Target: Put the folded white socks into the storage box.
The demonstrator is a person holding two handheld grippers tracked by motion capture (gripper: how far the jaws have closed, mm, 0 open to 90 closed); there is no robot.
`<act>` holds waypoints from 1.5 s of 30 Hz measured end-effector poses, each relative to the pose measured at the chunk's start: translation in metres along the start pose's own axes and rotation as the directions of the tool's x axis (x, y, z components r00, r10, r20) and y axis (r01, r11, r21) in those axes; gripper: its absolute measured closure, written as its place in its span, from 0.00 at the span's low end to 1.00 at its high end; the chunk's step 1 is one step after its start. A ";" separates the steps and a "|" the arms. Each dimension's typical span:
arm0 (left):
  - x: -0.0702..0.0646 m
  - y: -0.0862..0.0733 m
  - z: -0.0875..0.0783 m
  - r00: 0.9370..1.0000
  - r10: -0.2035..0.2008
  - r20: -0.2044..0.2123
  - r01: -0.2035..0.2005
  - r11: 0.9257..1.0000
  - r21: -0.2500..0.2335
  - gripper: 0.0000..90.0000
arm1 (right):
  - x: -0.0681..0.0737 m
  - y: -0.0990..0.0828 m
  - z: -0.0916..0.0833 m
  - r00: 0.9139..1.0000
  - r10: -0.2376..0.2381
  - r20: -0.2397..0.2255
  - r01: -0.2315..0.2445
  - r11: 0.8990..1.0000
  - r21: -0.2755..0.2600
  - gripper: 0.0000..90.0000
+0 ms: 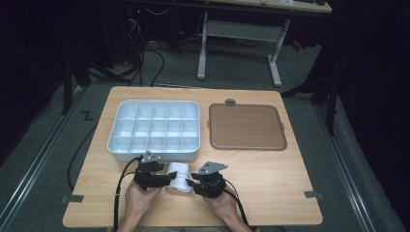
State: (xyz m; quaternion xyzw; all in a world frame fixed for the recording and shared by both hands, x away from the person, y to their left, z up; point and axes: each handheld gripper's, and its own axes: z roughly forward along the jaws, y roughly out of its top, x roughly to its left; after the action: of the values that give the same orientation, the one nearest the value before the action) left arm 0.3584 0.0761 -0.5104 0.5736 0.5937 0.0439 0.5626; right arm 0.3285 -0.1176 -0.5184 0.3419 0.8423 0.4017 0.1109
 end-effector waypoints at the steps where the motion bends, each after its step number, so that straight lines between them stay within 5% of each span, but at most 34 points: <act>1: -0.001 0.002 0.000 1.000 -0.014 0.005 0.014 1.000 -0.005 0.35 | 0.000 0.000 -0.002 1.000 0.008 0.000 -0.008 1.000 -0.011 0.76; 9: -0.005 0.005 0.012 0.998 -0.061 -0.009 0.061 0.998 0.020 0.30 | -0.006 -0.002 -0.017 0.999 0.010 0.040 -0.008 1.000 -0.029 0.74; 16: 0.002 0.000 0.025 0.996 -0.075 -0.055 0.078 0.995 0.059 0.32 | -0.034 -0.020 -0.039 0.989 0.057 0.138 -0.055 0.998 -0.020 0.70; 21: 0.004 -0.004 0.027 0.997 -0.072 -0.034 0.074 0.996 0.057 0.36 | -0.064 -0.042 -0.062 0.960 0.118 0.253 -0.119 0.993 -0.013 0.68; 25: 0.002 -0.006 0.026 0.998 -0.062 -0.033 0.063 0.996 0.059 0.40 | -0.084 -0.059 -0.079 0.924 0.159 0.347 -0.162 0.987 -0.021 0.64; 29: 0.002 -0.006 0.025 0.997 -0.066 -0.030 0.068 0.995 0.068 0.45 | -0.098 -0.068 -0.089 0.893 0.183 0.411 -0.184 0.982 -0.039 0.59; 33: 0.002 -0.006 0.025 0.997 -0.078 -0.029 0.080 0.994 0.070 0.48 | -0.107 -0.073 -0.091 0.871 0.201 0.448 -0.204 0.978 -0.041 0.58; 36: 0.003 -0.008 0.023 0.995 -0.096 -0.018 0.097 0.994 0.059 0.51 | -0.111 -0.078 -0.090 0.862 0.208 0.463 -0.220 0.975 -0.029 0.58; 45: 0.003 -0.007 0.021 0.994 -0.108 -0.008 0.109 0.992 0.066 0.59 | -0.116 -0.082 -0.090 0.866 0.247 0.436 -0.254 0.966 -0.042 0.49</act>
State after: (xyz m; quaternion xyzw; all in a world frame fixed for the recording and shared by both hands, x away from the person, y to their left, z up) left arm 0.3700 0.0632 -0.5247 0.5588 0.6264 -0.0052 0.5435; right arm 0.3329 -0.2848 -0.5315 0.5305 0.7476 0.3187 0.2411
